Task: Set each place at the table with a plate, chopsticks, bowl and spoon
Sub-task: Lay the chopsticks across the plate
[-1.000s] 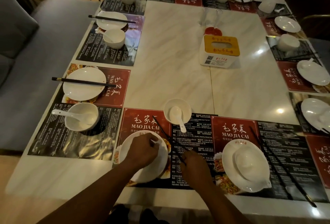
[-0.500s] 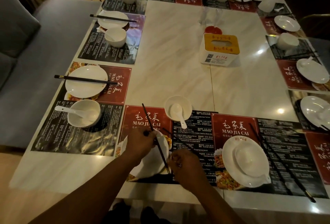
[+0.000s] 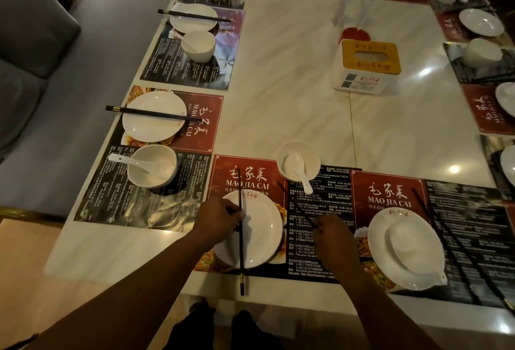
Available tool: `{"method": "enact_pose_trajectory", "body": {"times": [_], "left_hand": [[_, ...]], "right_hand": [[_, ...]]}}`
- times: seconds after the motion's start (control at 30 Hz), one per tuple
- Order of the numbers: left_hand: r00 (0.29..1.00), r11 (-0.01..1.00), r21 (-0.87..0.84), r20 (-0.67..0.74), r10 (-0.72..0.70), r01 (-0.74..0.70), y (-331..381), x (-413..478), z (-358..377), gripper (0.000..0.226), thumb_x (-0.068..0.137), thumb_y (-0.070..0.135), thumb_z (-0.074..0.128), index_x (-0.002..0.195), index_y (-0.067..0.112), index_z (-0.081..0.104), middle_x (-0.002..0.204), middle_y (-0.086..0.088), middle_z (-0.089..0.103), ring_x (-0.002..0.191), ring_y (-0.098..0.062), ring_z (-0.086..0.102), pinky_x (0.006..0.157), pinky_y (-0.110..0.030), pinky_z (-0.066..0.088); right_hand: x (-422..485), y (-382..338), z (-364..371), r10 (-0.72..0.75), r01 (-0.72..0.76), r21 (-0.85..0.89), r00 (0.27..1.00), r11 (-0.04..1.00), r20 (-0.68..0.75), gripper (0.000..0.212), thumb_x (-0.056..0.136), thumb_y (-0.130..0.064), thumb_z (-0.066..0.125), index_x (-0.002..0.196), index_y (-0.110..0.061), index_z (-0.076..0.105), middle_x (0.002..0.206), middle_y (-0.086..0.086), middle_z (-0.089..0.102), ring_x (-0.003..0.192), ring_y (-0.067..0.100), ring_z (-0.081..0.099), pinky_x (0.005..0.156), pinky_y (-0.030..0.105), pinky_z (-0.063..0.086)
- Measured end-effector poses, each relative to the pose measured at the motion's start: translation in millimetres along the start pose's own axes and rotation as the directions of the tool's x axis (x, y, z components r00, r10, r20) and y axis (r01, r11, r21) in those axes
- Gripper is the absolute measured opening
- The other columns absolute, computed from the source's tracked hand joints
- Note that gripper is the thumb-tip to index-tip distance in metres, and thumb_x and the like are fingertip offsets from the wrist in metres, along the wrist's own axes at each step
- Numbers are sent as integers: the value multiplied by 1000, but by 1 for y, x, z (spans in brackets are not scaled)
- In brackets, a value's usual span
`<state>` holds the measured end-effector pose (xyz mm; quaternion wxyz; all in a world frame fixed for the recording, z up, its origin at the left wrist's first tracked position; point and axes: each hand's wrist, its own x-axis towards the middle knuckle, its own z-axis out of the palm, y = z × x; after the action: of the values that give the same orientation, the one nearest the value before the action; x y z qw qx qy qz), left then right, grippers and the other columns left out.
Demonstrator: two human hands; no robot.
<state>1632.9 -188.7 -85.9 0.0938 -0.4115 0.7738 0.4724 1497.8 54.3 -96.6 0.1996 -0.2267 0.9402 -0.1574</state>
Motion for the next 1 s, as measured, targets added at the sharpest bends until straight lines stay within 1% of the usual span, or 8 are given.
{"method": "enact_pose_trajectory", "body": {"times": [0.1, 0.23, 0.4, 0.5, 0.57, 0.73, 0.9, 1.0], "left_hand": [[999, 998, 54, 33, 31, -33, -2, 3, -1, 8, 85, 28, 78, 88, 22, 80, 74, 10, 75, 67, -2, 71, 75, -30, 60], [997, 996, 80, 65, 40, -45, -3, 6, -4, 7, 84, 26, 78, 89, 21, 79, 76, 9, 75, 69, -2, 70, 76, -28, 60], [990, 993, 78, 114, 79, -89, -6, 11, -6, 10, 81, 30, 80, 84, 20, 79, 74, 7, 75, 68, -3, 71, 75, -32, 61], [986, 993, 59, 137, 96, -105, -6, 14, -7, 12, 81, 30, 81, 82, 19, 79, 73, 7, 75, 67, -2, 71, 74, -30, 61], [983, 989, 75, 140, 119, -130, -7, 15, -8, 12, 81, 31, 80, 82, 19, 80, 73, 7, 75, 66, -1, 70, 74, -29, 61], [967, 972, 100, 163, 194, -212, -8, 17, -13, 8, 86, 24, 76, 86, 18, 81, 79, 5, 76, 70, -3, 70, 79, -32, 60], [961, 964, 104, 155, 228, -245, -13, 22, -27, 9, 90, 19, 71, 93, 16, 79, 88, 1, 75, 80, -9, 70, 82, -36, 59], [966, 961, 98, 56, 253, -258, -18, 26, -38, 10, 88, 23, 73, 98, 21, 76, 90, 6, 75, 78, -6, 69, 79, -34, 60]], "right_hand": [[-16, -25, 1, 35, -37, 208, 999, 977, 15, 13, 89, -9, 65, 98, -17, 68, 93, -3, 64, 84, 14, 63, 78, 30, 54], [-32, -70, 10, 118, -177, 408, 979, 896, 167, 14, 85, -17, 74, 94, -25, 68, 86, -9, 68, 80, 5, 65, 77, 26, 56], [-34, -105, 34, 144, -212, 442, 973, 872, 183, 16, 84, -20, 77, 98, -18, 71, 81, -8, 69, 72, 3, 65, 75, 28, 59], [-31, -114, 42, 155, -199, 412, 978, 889, 138, 15, 85, -21, 76, 99, -17, 71, 84, -8, 69, 69, -4, 59, 65, 7, 48], [-29, -119, 43, 174, -207, 383, 977, 900, 119, 15, 87, -22, 75, 101, -18, 71, 86, -8, 69, 70, -4, 57, 60, 1, 38], [-25, -129, 49, 187, -206, 375, 979, 904, 86, 16, 84, -21, 77, 99, -15, 73, 88, -2, 73, 82, 10, 67, 81, 27, 55], [-26, -137, 56, 205, -214, 359, 977, 909, 63, 17, 84, -24, 76, 98, -15, 73, 89, -1, 74, 85, 13, 69, 83, 32, 56], [-31, -143, 60, 242, -234, 365, 970, 901, 23, 16, 86, -31, 73, 94, -17, 72, 80, -3, 72, 75, 12, 67, 77, 35, 58]]}}
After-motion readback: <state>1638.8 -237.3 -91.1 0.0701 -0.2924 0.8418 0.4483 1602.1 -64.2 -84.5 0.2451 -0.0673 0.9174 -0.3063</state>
